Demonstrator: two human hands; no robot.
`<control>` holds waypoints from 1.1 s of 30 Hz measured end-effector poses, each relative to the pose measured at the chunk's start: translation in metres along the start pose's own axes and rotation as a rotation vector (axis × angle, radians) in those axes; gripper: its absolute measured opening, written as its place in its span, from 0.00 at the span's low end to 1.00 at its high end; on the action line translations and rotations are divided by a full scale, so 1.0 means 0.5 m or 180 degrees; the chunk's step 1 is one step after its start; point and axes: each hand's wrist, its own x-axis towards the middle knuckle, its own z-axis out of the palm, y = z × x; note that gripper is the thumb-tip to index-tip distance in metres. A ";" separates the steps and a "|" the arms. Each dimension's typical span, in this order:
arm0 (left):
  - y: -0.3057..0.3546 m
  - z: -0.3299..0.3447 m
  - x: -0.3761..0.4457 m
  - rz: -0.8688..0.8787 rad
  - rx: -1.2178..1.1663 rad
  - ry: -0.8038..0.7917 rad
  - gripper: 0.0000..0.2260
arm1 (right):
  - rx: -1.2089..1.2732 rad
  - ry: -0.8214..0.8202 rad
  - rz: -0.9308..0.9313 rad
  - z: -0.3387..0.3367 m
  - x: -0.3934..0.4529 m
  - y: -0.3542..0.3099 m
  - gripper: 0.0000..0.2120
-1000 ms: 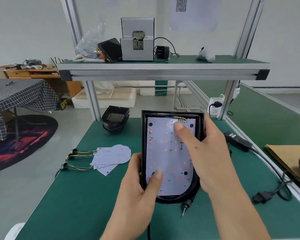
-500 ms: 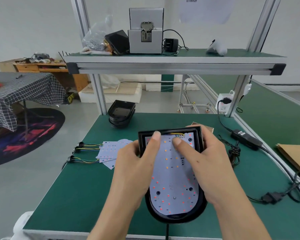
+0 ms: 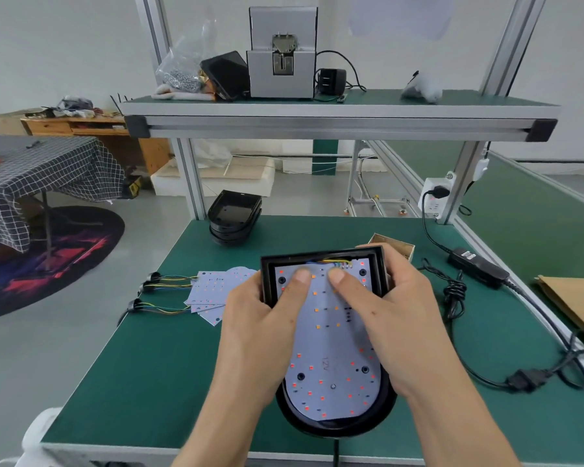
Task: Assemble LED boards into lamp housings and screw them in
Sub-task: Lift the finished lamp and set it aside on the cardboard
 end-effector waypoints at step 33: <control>-0.033 -0.003 0.006 0.0354 0.0438 -0.0014 0.11 | 0.0009 0.0044 0.0054 -0.003 -0.010 0.016 0.10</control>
